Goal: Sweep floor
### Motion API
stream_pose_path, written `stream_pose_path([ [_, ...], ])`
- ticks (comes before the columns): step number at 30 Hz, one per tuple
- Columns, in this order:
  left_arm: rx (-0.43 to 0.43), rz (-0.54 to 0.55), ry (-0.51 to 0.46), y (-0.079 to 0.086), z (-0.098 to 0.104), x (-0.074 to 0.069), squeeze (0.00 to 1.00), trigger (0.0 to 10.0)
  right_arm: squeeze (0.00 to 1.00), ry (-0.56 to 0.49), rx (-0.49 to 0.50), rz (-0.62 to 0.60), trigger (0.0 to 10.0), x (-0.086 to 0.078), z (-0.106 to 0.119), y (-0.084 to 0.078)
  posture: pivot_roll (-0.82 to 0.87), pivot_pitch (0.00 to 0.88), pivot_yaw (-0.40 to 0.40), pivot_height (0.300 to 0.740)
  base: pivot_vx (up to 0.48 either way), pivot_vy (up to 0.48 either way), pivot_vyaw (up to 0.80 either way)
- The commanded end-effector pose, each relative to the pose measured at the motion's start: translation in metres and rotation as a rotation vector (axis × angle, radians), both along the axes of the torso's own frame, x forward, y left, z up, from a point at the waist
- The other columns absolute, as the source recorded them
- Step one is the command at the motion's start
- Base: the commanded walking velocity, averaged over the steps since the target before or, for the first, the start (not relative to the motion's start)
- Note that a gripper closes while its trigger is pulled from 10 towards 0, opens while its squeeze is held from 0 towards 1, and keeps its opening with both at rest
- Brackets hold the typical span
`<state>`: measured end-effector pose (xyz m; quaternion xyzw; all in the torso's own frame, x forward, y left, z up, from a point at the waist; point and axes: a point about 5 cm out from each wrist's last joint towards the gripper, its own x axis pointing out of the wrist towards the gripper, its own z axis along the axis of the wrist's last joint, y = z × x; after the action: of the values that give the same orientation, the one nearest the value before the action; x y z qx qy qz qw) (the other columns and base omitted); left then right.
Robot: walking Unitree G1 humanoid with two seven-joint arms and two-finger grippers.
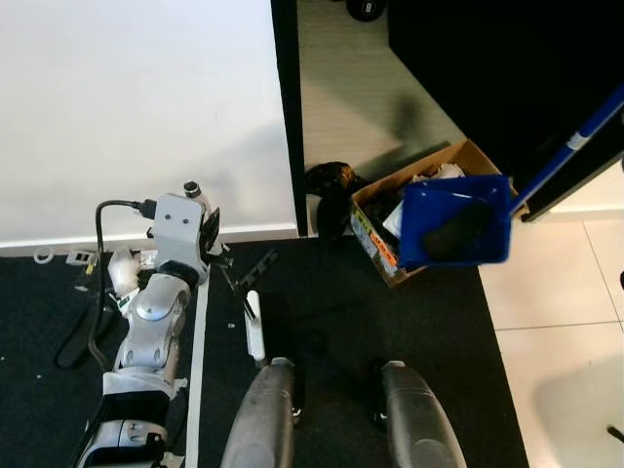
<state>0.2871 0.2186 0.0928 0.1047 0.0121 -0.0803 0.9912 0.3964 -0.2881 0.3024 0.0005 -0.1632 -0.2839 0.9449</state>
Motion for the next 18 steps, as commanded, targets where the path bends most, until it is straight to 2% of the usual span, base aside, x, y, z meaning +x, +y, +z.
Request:
stream_pose_path([
  [1, -0.001, 0.009, 0.000, 0.002, 0.001, -0.001, 0.00, 10.0, 0.00, -0.041, -0.074, -0.042, 10.0, 0.000, 0.015, 0.005, 0.07, 0.205, -0.055, 0.740, 0.000, 0.000, 0.00],
  [2, -0.001, 0.009, 0.000, 0.002, 0.001, -0.001, 0.00, 10.0, 0.00, -0.041, -0.074, -0.042, 10.0, 0.000, 0.015, 0.005, 0.07, 0.205, -0.055, 0.740, 0.000, 0.000, 0.00],
  [5, -0.002, 0.015, 0.001, 0.003, 0.001, -0.003, 0.00, 10.0, 0.00, -0.040, -0.189, -0.042, 10.0, 0.003, 0.014, 0.022, 0.07, 0.203, -0.057, 0.740, 0.000, 0.000, 0.00],
  [9, -0.002, 0.018, 0.002, 0.003, 0.000, -0.004, 0.00, 10.0, 0.00, -0.038, -0.225, -0.049, 10.0, 0.005, 0.010, 0.029, 0.07, 0.204, -0.058, 0.740, 0.000, 0.000, 0.00],
  [11, -0.003, 0.019, 0.003, 0.003, 0.000, -0.004, 0.00, 10.0, 0.00, -0.046, -0.273, -0.068, 10.0, 0.005, 0.007, 0.035, 0.07, 0.205, -0.059, 0.740, 0.000, 0.000, 0.00],
  [13, -0.003, 0.019, 0.003, 0.003, 0.000, -0.004, 0.00, 10.0, 0.00, -0.046, -0.273, -0.068, 10.0, 0.005, 0.007, 0.035, 0.07, 0.205, -0.059, 0.740, 0.000, 0.000, 0.00],
  [15, -0.004, 0.019, 0.003, 0.002, 0.000, -0.004, 0.00, 10.0, 0.00, -0.074, -0.328, -0.080, 10.0, 0.004, 0.007, 0.042, 0.07, 0.204, -0.059, 0.740, 0.000, 0.000, 0.00],
  [18, -0.005, 0.019, 0.003, 0.002, 0.000, -0.004, 0.00, 10.0, 0.00, -0.100, -0.353, -0.077, 10.0, 0.004, 0.008, 0.048, 0.06, 0.204, -0.058, 0.740, 0.000, 0.000, 0.00],
])
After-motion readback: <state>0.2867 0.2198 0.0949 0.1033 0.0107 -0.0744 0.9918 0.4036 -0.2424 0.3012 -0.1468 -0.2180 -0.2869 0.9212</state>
